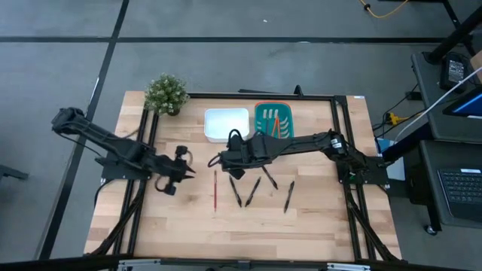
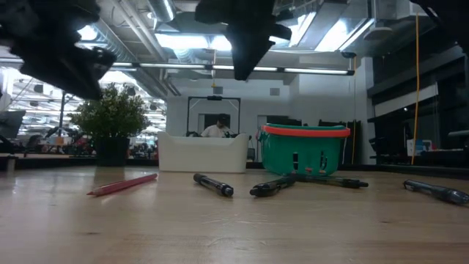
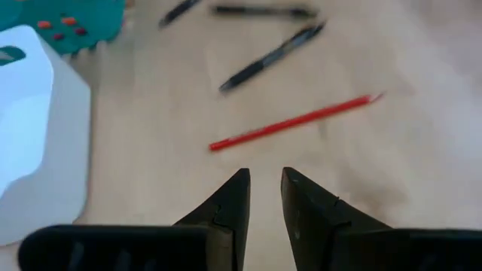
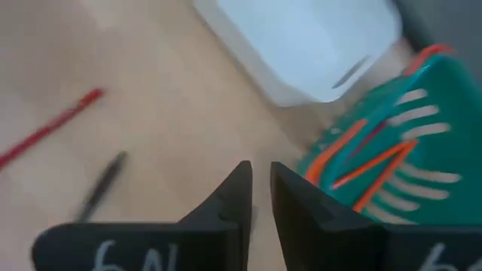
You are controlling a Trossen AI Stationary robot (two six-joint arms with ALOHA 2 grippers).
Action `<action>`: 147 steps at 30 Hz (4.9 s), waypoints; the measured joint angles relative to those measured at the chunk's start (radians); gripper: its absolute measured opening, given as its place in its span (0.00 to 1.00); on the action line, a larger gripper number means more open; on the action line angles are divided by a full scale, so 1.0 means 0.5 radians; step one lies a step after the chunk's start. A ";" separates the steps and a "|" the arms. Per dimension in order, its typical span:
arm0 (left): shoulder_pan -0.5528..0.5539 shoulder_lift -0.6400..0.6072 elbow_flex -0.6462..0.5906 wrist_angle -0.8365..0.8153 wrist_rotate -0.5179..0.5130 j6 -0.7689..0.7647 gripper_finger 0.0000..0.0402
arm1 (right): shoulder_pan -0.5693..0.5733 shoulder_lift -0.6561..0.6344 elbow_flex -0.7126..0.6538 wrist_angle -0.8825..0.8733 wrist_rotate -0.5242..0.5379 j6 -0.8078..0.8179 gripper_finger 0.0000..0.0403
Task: Sort pens & pencils
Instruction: Put the red pencil into the blue bin
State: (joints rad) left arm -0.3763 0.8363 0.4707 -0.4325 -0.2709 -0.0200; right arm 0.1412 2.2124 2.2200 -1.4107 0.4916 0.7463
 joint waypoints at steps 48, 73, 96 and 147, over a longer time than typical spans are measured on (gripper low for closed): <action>-0.122 1.399 0.472 0.327 -0.226 1.505 0.18 | 0.176 -0.517 0.240 -0.077 1.069 -0.316 0.13; -0.081 1.810 0.783 0.080 -0.287 1.775 0.20 | 0.173 -0.569 0.237 0.332 1.127 -0.738 0.13; 0.020 1.837 0.830 0.110 0.028 1.829 0.17 | 0.173 -0.569 0.237 0.640 1.111 -1.033 0.13; 0.030 1.888 0.839 0.127 0.219 1.462 0.01 | 0.173 -0.568 0.240 1.273 1.231 -1.615 0.13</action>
State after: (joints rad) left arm -0.3612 1.7802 0.8902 -0.3691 -0.1614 0.7111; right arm 0.2279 1.9282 2.3398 -0.7742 1.1072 -0.0612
